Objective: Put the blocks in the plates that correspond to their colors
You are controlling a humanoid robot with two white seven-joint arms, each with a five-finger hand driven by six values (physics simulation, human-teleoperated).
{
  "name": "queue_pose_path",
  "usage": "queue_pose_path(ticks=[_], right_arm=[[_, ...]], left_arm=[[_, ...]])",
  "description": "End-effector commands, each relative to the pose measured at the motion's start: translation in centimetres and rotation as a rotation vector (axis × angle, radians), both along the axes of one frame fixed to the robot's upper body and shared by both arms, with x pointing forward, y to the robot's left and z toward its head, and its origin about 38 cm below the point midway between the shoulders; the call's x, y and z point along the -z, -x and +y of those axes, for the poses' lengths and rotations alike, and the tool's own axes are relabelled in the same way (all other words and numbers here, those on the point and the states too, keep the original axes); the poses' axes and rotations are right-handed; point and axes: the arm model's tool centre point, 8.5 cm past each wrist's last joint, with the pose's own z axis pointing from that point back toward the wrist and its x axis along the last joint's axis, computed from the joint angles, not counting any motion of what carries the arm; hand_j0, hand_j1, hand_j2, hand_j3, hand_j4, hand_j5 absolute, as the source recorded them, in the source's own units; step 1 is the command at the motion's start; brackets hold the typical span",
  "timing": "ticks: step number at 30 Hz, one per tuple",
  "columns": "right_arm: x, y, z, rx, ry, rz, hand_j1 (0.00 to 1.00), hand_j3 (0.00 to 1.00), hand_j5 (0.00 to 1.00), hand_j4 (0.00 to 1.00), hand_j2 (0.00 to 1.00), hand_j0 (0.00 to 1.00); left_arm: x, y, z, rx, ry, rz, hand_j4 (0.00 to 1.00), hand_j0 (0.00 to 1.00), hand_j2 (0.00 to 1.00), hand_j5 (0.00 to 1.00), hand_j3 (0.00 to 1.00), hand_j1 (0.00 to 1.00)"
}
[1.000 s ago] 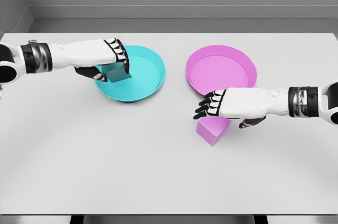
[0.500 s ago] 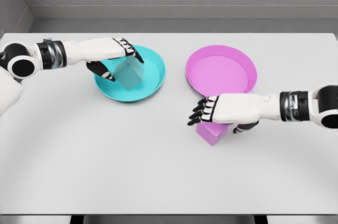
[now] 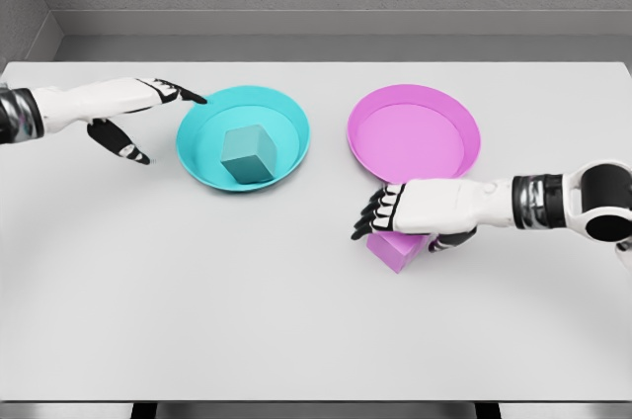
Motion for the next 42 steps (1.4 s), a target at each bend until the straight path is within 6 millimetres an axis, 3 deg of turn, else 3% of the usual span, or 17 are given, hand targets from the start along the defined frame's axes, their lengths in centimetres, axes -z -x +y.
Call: queue_pose_path(ticks=[1, 3, 5, 7, 8, 11, 13, 30, 42], right_arm=[[0.3, 0.0, 0.0, 0.004, 0.001, 0.012, 0.93, 0.93, 0.93, 0.93, 0.93, 0.93], [0.5, -0.1, -0.1, 0.011, 0.002, 0.017, 0.91, 0.91, 0.91, 0.91, 0.91, 0.91], [0.6, -0.3, -0.3, 0.019, 0.003, 0.018, 0.89, 0.89, 0.89, 0.89, 0.89, 0.89], [0.8, -0.4, -0.3, 0.023, 0.003, 0.023, 0.89, 0.89, 0.89, 0.89, 0.89, 0.89], [1.0, -0.6, -0.2, 0.028, -0.001, 0.029, 0.89, 0.89, 0.89, 0.89, 0.89, 0.89], [1.2, -0.8, 0.0, 0.031, -0.005, 0.033, 0.87, 0.87, 0.87, 0.87, 0.87, 0.87], [1.3, -0.9, 0.2, 0.032, -0.015, 0.035, 0.71, 0.71, 0.71, 0.71, 0.71, 0.71], [1.3, -1.4, -0.3, 0.057, -0.022, 0.04, 0.65, 0.65, 0.65, 0.65, 0.65, 0.65], [-1.4, -2.9, -1.6, 0.118, -0.104, 0.006, 0.65, 0.65, 0.65, 0.65, 0.65, 0.65]], left_arm=[[-1.1, 0.7, 2.4, -0.034, -0.009, -0.005, 1.0, 1.0, 1.0, 1.0, 1.0, 1.0], [-1.4, 1.5, 1.7, 0.001, -0.012, -0.013, 1.0, 1.0, 1.0, 1.0, 1.0, 1.0], [0.1, 2.2, 2.0, -0.004, -0.001, 0.024, 1.0, 1.0, 1.0, 1.0, 1.0, 1.0], [-0.3, 2.3, 2.4, -0.014, 0.042, 0.032, 1.0, 1.0, 1.0, 1.0, 1.0, 1.0], [-0.5, 2.7, 3.7, -0.037, 0.035, 0.038, 1.0, 1.0, 1.0, 1.0, 1.0, 1.0], [-0.9, 3.3, 3.5, -0.018, 0.04, 0.032, 1.0, 1.0, 1.0, 1.0, 1.0, 1.0], [0.0, 3.9, 4.0, -0.025, 0.028, 0.055, 1.0, 1.0, 1.0, 1.0, 1.0, 1.0], [-0.4, 4.2, 2.9, 0.011, 0.031, 0.044, 1.0, 1.0, 1.0, 1.0, 1.0, 1.0], [-0.4, 4.2, 3.0, 0.009, 0.029, 0.044, 1.0, 1.0, 1.0, 1.0, 1.0, 1.0]])
